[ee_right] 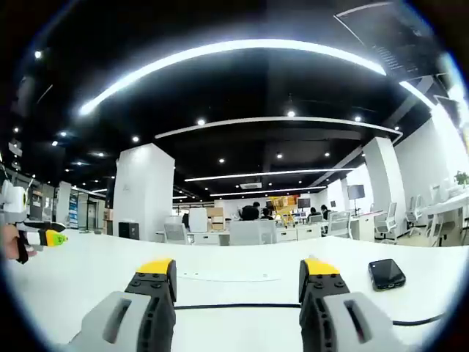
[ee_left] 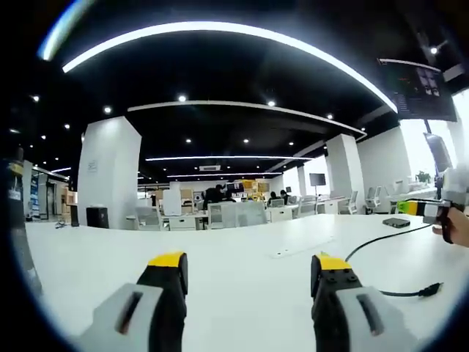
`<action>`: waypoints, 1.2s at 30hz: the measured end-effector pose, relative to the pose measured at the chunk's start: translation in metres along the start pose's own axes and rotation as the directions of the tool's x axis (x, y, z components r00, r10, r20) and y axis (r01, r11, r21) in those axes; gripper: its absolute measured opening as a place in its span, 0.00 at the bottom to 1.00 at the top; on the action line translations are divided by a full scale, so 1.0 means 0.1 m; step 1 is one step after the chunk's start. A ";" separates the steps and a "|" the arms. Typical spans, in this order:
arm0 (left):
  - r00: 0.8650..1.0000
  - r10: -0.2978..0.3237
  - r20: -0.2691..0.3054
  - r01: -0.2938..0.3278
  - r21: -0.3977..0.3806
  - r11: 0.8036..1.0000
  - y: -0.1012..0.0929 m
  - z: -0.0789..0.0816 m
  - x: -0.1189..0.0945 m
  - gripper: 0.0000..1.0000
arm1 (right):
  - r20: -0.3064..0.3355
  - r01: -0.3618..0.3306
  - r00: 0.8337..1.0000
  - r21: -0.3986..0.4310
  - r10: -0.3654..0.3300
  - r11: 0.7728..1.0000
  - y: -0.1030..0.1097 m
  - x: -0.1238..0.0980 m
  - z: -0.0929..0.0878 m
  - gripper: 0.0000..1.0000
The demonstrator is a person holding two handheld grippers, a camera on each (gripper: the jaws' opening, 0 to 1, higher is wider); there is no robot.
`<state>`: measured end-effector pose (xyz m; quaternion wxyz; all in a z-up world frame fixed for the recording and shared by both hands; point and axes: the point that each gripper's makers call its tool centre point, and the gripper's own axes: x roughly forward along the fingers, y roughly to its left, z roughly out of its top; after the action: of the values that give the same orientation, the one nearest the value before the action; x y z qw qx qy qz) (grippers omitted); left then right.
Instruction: Find the data cable on the table. Grasp the USB connector end of the cable and insert it into the USB port on the table
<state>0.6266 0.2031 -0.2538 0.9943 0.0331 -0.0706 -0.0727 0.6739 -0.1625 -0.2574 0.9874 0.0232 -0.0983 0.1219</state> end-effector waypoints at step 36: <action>1.000 -0.003 -0.025 0.003 0.007 1.000 -0.02 -0.06 0.01 0.69 | -0.029 0.018 0.999 -0.001 -0.018 1.000 -0.04 0.02 -0.08 0.66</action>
<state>0.6282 0.2017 -0.2598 0.9948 0.0378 -0.0586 -0.0737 0.6785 -0.1657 -0.2645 0.9898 0.0219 -0.0838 0.1132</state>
